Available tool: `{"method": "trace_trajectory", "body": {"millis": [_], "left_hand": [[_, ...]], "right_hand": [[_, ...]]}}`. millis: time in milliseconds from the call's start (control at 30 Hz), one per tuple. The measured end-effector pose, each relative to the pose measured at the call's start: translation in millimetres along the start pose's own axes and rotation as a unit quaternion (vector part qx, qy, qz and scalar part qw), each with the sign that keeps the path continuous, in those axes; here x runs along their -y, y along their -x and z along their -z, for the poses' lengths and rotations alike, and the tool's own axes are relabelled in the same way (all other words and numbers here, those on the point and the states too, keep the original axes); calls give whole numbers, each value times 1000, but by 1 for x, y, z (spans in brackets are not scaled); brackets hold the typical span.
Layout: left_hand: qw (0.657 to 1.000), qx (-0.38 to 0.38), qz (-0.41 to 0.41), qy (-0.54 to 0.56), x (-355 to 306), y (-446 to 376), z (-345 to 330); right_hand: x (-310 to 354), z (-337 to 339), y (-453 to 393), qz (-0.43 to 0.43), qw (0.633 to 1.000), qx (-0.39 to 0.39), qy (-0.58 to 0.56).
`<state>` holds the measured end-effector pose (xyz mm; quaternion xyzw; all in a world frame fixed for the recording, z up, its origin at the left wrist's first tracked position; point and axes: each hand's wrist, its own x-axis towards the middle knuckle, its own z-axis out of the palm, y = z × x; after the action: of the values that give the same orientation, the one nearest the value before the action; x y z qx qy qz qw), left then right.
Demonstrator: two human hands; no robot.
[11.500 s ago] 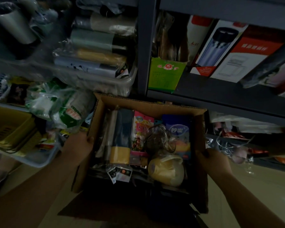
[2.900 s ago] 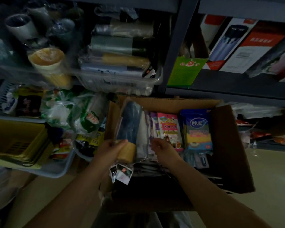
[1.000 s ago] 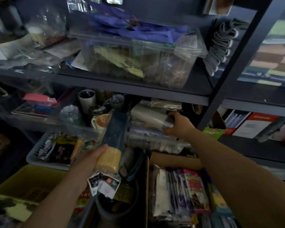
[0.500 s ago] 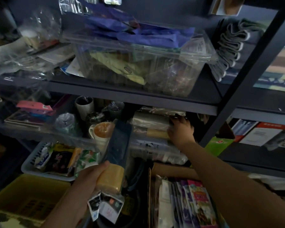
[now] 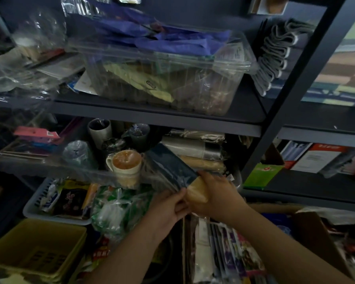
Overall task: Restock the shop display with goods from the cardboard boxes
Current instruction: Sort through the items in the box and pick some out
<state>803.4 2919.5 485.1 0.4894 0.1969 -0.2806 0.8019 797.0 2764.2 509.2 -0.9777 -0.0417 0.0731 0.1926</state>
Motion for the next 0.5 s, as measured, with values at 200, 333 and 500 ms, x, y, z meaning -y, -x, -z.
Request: {"method": "trace_trajectory", "body": {"millis": [200, 333, 500], "left_hand": [[960, -72, -51, -264, -11, -6, 14], [932, -139, -101, -318, -3, 7, 41], [932, -146, -74, -324, 16, 21, 71]], "right_hand": [[-33, 23, -46, 17, 999, 6, 45], [-48, 32, -77, 27, 993, 49, 104], [-60, 23, -94, 11, 988, 77, 135]]}}
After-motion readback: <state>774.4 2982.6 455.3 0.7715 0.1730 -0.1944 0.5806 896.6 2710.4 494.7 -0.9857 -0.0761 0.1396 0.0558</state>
